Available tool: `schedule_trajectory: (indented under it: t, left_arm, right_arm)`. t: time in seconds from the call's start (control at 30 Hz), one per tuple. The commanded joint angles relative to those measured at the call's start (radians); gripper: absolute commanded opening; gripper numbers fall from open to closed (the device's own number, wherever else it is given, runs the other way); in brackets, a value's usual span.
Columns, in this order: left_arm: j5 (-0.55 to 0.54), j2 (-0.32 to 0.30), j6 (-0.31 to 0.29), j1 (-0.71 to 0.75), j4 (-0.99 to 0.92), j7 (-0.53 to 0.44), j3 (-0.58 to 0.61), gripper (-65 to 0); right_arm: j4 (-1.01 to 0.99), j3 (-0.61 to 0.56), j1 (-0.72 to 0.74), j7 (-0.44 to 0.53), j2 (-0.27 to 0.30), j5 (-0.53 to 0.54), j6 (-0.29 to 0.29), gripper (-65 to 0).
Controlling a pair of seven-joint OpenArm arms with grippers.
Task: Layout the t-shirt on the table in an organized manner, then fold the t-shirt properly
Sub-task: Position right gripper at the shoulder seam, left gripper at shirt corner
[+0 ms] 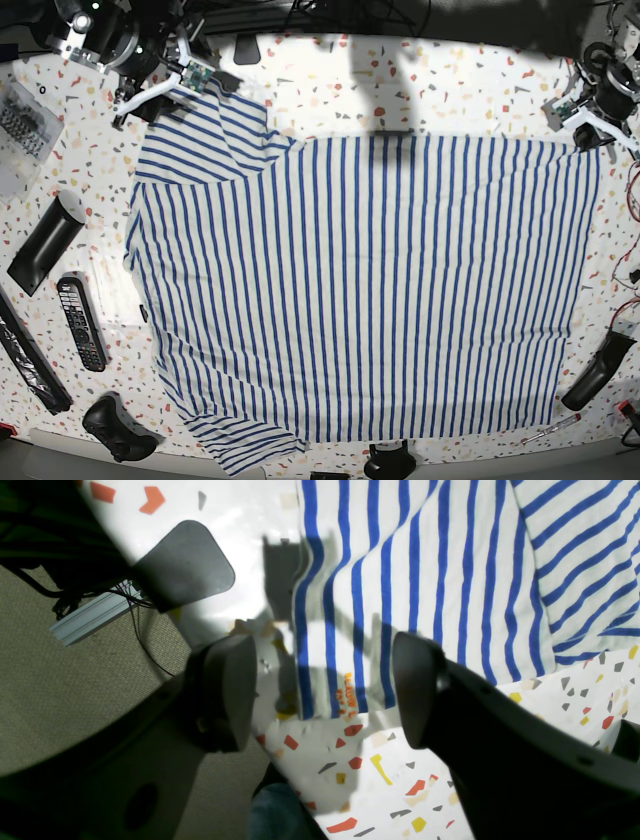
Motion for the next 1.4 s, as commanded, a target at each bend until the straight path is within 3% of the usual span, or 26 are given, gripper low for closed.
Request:
schedule_trajectory:
  t: [0.0,0.4,0.6,0.8,1.0,1.3,1.37]
  left_arm:
    - [-0.005,-0.016,-0.006,0.003,0.005,0.006,-0.004,-65.0]
    - [-0.005,-0.016,-0.006,0.003,0.005,0.006,-0.004,-65.0]
    - [-0.005,-0.016,-0.006,0.003,0.005,0.006,-0.004,-65.0]
    - [-0.005,-0.016,-0.006,0.003,0.005,0.006,-0.004,-65.0]
    - [-0.005,-0.016,-0.006,0.003,0.005,0.006,-0.004,-65.0]
    - [-0.005,-0.016,-0.006,0.003,0.005,0.006,-0.004,-65.0]
    - [-0.005,-0.016,-0.006,0.003,0.005,0.006,-0.004,-65.0]
  right_arm:
    - [0.014,0.006,-0.001,0.019,0.014,0.000,-0.002,-24.1]
    - [-0.029,0.006,0.000,0.027,0.032,-0.003,-0.002,-24.1]
    - [-0.093,0.005,0.000,0.042,0.080,-0.066,-0.002,-24.1]
    - [-0.094,0.005,0.000,0.053,0.080,-0.105,-0.028,-24.2]
    - [-0.106,0.005,0.000,0.118,0.080,-0.106,-0.027,-42.1]
    - [-0.136,0.005,-0.001,0.146,0.080,-0.106,-0.027,-44.2]
    - [-0.136,0.005,-0.001,0.145,0.080,-0.105,-0.027,-50.2]
